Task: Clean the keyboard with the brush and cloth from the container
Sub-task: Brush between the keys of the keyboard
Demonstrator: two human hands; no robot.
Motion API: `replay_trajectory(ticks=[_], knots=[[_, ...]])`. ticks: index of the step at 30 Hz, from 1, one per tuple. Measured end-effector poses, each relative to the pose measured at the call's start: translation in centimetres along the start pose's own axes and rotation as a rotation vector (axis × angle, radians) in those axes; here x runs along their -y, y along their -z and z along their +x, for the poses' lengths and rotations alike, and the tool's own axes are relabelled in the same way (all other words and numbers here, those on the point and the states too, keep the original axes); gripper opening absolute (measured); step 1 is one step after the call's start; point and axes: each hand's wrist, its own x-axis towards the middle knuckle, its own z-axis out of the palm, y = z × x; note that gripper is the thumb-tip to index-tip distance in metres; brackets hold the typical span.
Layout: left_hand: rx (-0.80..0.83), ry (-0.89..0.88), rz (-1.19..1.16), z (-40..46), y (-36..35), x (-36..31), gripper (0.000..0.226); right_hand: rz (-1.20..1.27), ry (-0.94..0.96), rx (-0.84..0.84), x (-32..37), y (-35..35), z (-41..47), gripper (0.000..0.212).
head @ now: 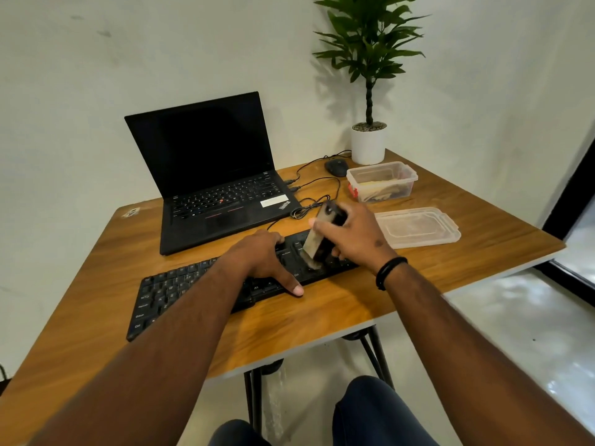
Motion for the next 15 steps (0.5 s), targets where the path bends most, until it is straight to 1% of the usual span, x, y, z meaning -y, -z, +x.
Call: replay_trajectory(ticks=[1, 2, 3, 6, 8, 9, 10, 12, 13, 14, 15], knots=[[0.001, -0.001, 0.005, 0.0, 0.0, 0.0, 0.127, -0.072, 0.008, 0.081, -0.1, -0.3, 0.1, 0.019], [0.002, 0.0, 0.012, -0.1, 0.0, 0.0, 0.125, -0.168, 0.01, 0.119, -0.3, -0.7, 0.4, 0.021], [0.001, 0.001, 0.017, 0.0, 0.0, 0.0, 0.126, -0.26, 0.012, 0.105, -0.5, -0.9, 0.8, 0.024], [-0.005, 0.01, 0.008, 0.0, 0.0, 0.0, 0.138, -0.416, 0.061, -0.075, -0.5, -0.9, 2.0, 0.026], [-0.002, 0.019, -0.002, 0.1, 0.0, 0.1, 0.14, -0.336, 0.126, -0.166, 0.1, -0.6, 2.5, 0.023], [0.001, 0.018, -0.004, 0.1, -0.1, 0.1, 0.139, -0.298, 0.15, -0.159, 0.3, -0.6, 2.6, 0.022], [0.0, 0.014, -0.003, 0.1, -0.1, 0.1, 0.137, -0.302, 0.174, -0.106, 0.5, -0.8, 2.7, 0.022], [-0.003, 0.007, 0.004, 0.1, -0.1, 0.0, 0.134, -0.373, 0.196, 0.082, 0.6, -1.7, 2.8, 0.021], [-0.003, 0.009, 0.008, 0.1, 0.0, 0.0, 0.134, -0.41, 0.201, 0.14, 0.4, -2.4, 3.0, 0.022], [-0.002, 0.012, 0.015, 0.0, 0.0, -0.1, 0.134, -0.434, 0.196, 0.143, 0.1, -3.0, 3.3, 0.022], [-0.002, 0.014, 0.024, 0.0, 0.0, -0.2, 0.134, -0.444, 0.181, 0.111, 0.0, -3.4, 3.8, 0.022]])
